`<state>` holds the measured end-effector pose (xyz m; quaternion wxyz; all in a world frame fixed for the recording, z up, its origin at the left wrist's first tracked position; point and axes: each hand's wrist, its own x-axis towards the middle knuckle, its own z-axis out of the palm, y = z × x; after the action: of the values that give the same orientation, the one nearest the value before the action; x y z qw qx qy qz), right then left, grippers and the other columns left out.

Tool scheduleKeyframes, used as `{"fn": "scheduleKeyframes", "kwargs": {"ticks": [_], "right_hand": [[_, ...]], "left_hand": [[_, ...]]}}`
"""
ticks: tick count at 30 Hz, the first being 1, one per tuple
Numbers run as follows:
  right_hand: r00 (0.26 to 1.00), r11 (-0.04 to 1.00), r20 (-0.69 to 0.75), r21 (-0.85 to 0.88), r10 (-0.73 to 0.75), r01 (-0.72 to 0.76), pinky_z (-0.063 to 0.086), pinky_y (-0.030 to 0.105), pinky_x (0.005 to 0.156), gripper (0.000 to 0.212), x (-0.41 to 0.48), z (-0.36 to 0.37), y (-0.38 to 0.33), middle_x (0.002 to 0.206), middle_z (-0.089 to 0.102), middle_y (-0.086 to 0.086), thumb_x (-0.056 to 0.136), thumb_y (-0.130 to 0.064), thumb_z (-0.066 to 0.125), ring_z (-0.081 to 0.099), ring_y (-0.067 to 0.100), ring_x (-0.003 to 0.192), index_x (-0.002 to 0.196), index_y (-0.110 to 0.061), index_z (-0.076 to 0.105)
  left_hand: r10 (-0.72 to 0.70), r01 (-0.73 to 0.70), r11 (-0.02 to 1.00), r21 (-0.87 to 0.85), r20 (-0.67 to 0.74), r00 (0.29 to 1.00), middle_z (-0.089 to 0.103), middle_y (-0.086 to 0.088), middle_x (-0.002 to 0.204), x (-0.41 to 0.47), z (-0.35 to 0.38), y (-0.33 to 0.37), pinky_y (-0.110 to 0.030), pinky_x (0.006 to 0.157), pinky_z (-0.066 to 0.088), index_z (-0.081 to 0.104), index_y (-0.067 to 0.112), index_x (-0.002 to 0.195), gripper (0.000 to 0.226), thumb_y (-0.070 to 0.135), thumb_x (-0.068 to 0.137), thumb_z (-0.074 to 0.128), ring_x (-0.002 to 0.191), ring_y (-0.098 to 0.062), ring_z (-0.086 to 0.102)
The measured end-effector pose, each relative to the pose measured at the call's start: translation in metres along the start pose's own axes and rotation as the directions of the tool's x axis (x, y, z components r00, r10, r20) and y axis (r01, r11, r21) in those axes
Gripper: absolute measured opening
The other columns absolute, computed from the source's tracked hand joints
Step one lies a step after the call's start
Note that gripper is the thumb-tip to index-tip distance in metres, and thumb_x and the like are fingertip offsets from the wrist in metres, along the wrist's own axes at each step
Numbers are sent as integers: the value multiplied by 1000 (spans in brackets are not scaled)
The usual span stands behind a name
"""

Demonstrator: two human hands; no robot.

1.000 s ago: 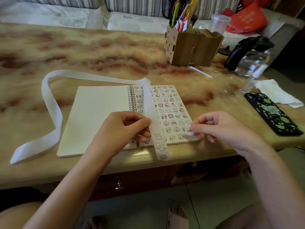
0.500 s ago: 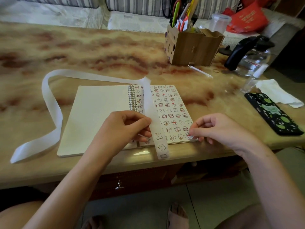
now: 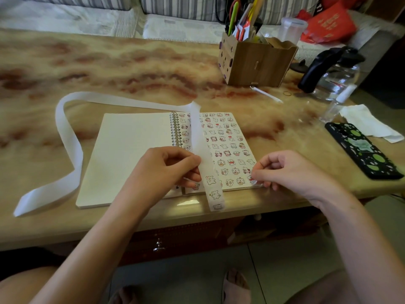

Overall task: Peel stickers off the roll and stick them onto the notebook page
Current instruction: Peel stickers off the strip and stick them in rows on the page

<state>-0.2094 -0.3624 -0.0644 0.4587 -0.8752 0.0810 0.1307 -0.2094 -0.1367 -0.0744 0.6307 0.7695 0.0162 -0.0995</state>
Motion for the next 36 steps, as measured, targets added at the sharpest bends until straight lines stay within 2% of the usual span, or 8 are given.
{"fn": "scheduleKeyframes", "kwargs": {"ticks": [5, 10, 18, 22, 26, 29, 31, 36], "right_hand": [[1000, 1000, -17, -26, 9, -9, 43, 16, 50, 5, 1, 1, 2, 67, 69, 0, 81, -9, 71, 54, 1, 50, 84, -6, 69], [999, 998, -45, -56, -14, 12, 43, 19, 51, 2, 1, 4, 3, 66, 68, -2, 80, -10, 70, 55, 6, 55, 82, -10, 69], [999, 996, -51, -91, -17, 13, 39, 22, 53, 9, 1, 4, 5, 67, 69, -2, 76, -18, 76, 53, 6, 55, 80, -13, 69], [999, 994, -40, -113, -11, 6, 33, 22, 52, 14, 2, 1, 7, 68, 69, 0, 73, -24, 79, 47, 0, 47, 81, -18, 70], [999, 994, -43, -107, -11, 6, 39, 27, 53, 25, 4, -1, 10, 65, 63, 1, 75, -22, 79, 49, 11, 54, 90, -17, 59], [1000, 995, -7, -94, -16, 15, 40, 27, 52, 18, 4, -3, 11, 63, 63, -1, 81, -15, 73, 49, 17, 58, 92, -13, 58], [1000, 996, 3, -84, -10, 10, 41, 25, 51, 15, 3, -4, 10, 63, 63, -1, 84, -13, 70, 49, 13, 56, 95, -11, 60], [999, 996, -35, -84, 8, -11, 39, 25, 51, 31, 3, -2, 9, 63, 61, 0, 73, -31, 79, 47, 8, 49, 90, -15, 59]], "left_hand": [[1, -1, 1000, 4, 9, 1000, 74, -10, 76, 0, 0, 0, -42, 79, 56, 72, 9, 83, 12, 16, 87, 63, 65, -18, 70], [-3, 3, 1000, 15, 6, 1000, 74, -7, 74, -1, 0, 1, -56, 87, 51, 72, 10, 82, 13, 17, 87, 63, 66, -22, 70], [-7, 7, 1000, 20, 6, 1000, 74, -7, 73, -1, 0, 2, -55, 87, 51, 72, 9, 83, 13, 17, 87, 63, 65, -20, 70], [-2, 2, 1000, 23, 10, 1000, 74, -7, 73, -1, 0, 1, -55, 87, 52, 72, 9, 83, 13, 17, 87, 63, 65, -19, 70], [5, -6, 1000, 27, 13, 1000, 74, -6, 73, -1, 0, 1, -55, 86, 52, 72, 9, 84, 13, 17, 88, 63, 65, -20, 70], [6, -6, 1000, 26, 11, 1000, 74, -7, 73, -2, 0, 0, -56, 87, 51, 72, 10, 82, 13, 17, 88, 62, 66, -21, 71], [6, -6, 1000, 24, 7, 1000, 74, -8, 74, -2, 0, 0, -56, 88, 51, 72, 9, 81, 13, 17, 88, 62, 67, -22, 70], [3, -3, 1000, 21, 9, 1000, 74, -8, 74, -2, 0, 1, -56, 87, 51, 71, 8, 83, 13, 17, 88, 62, 66, -20, 70]]}}
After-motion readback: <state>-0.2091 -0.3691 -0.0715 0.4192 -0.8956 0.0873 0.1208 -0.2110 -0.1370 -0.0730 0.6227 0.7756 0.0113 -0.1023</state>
